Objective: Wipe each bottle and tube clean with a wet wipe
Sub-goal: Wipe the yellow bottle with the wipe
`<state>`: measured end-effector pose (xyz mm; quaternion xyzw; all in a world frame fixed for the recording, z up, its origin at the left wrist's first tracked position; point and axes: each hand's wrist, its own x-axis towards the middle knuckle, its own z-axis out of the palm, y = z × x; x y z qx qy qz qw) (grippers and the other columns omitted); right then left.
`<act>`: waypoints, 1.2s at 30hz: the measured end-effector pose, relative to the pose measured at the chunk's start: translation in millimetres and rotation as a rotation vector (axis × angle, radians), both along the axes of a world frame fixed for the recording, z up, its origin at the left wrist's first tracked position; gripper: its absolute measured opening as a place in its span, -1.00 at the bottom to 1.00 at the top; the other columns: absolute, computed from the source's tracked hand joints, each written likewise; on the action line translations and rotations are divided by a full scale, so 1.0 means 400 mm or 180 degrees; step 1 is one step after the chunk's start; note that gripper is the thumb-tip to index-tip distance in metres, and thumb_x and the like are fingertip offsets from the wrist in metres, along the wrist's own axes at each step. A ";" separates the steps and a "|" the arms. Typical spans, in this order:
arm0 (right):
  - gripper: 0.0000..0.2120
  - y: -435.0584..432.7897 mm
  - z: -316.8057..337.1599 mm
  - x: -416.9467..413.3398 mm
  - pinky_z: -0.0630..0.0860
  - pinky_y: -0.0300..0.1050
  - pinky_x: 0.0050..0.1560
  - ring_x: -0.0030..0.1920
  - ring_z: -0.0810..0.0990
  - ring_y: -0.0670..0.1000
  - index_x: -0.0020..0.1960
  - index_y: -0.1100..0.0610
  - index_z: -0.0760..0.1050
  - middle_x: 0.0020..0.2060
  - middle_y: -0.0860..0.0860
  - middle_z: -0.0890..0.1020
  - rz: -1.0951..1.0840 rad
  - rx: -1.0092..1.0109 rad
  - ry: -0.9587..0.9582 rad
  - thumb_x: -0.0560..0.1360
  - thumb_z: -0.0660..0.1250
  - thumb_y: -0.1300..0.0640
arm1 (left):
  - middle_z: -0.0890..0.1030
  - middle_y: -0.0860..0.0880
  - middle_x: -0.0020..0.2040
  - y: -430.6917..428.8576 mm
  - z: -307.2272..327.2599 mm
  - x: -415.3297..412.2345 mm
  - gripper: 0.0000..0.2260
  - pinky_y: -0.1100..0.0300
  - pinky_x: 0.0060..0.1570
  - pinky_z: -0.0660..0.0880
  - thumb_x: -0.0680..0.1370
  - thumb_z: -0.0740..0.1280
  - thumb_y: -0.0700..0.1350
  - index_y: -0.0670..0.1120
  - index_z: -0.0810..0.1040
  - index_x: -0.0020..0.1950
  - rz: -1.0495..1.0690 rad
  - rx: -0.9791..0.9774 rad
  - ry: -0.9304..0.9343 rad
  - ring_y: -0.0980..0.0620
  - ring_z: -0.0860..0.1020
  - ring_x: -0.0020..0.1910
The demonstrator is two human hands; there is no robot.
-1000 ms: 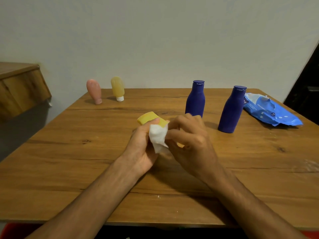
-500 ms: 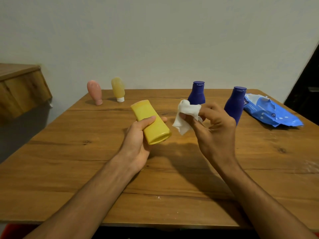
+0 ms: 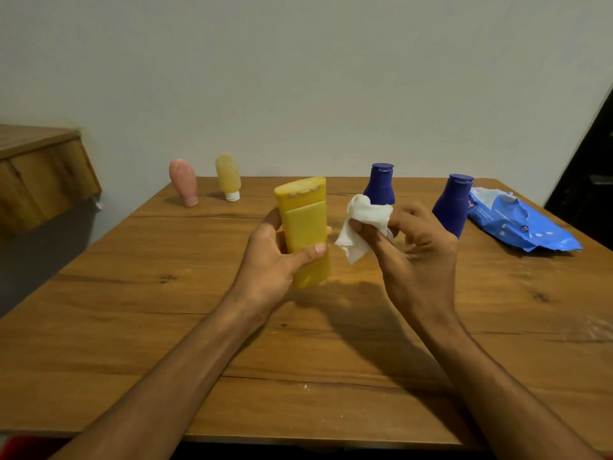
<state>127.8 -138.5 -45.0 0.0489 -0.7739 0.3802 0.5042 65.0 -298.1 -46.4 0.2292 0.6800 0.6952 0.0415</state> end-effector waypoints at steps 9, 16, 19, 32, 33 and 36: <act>-0.86 -0.018 0.026 0.014 0.37 -0.50 -0.23 -0.19 0.50 -0.26 -0.04 0.17 0.58 -0.18 0.04 0.60 0.0199 -0.0169 0.0059 0.42 0.42 0.16 | 0.64 0.08 0.16 -0.006 -0.007 0.011 -0.64 -0.10 0.19 0.55 0.49 0.43 -0.23 0.13 0.54 0.19 -0.0018 -0.0334 0.0114 0.07 0.58 0.18; -0.85 -0.021 0.035 0.024 0.42 -0.44 -0.22 -0.19 0.51 -0.22 -0.02 0.09 0.55 -0.16 0.01 0.60 0.0393 -0.0247 0.0102 0.42 0.42 0.14 | 0.60 0.08 0.17 -0.016 -0.023 -0.006 -0.56 0.02 0.16 0.58 0.51 0.34 -0.41 0.04 0.56 0.24 -0.0115 -0.0451 0.0273 0.06 0.55 0.20; -0.84 -0.026 0.036 0.025 0.41 -0.44 -0.21 -0.16 0.52 -0.21 0.00 0.11 0.57 -0.13 0.01 0.61 0.0505 -0.0227 0.0015 0.42 0.42 0.17 | 0.57 0.07 0.24 -0.016 -0.030 -0.013 -0.52 0.09 0.12 0.60 0.51 0.31 -0.45 0.05 0.56 0.27 -0.0155 -0.0534 0.0358 0.02 0.53 0.25; -0.81 -0.026 0.011 0.010 0.45 0.17 -0.19 -0.08 0.52 0.02 -0.08 0.14 0.62 -0.10 -0.09 0.53 0.0217 0.0630 0.0079 0.44 0.37 0.02 | 0.58 0.07 0.27 -0.012 -0.048 -0.006 -0.51 -0.06 0.23 0.53 0.53 0.34 -0.38 0.07 0.51 0.36 0.0214 -0.1119 0.0970 0.07 0.50 0.29; -0.81 -0.034 0.011 0.010 0.46 0.16 -0.20 -0.08 0.52 0.05 -0.07 0.14 0.62 -0.09 -0.08 0.54 0.0325 0.0719 0.0080 0.44 0.38 0.03 | 0.58 0.06 0.26 -0.012 -0.048 -0.005 -0.54 -0.07 0.22 0.53 0.54 0.35 -0.34 0.06 0.50 0.36 0.0221 -0.1172 0.1008 0.07 0.51 0.28; -0.78 -0.031 0.016 0.011 0.47 0.16 -0.16 -0.05 0.51 0.05 -0.08 0.14 0.63 -0.07 -0.10 0.55 0.0525 0.0699 -0.0046 0.44 0.37 -0.01 | 0.60 0.03 0.25 -0.015 -0.047 -0.004 -0.58 -0.07 0.22 0.53 0.55 0.35 -0.31 0.01 0.50 0.37 0.0240 -0.1210 0.1085 0.06 0.53 0.26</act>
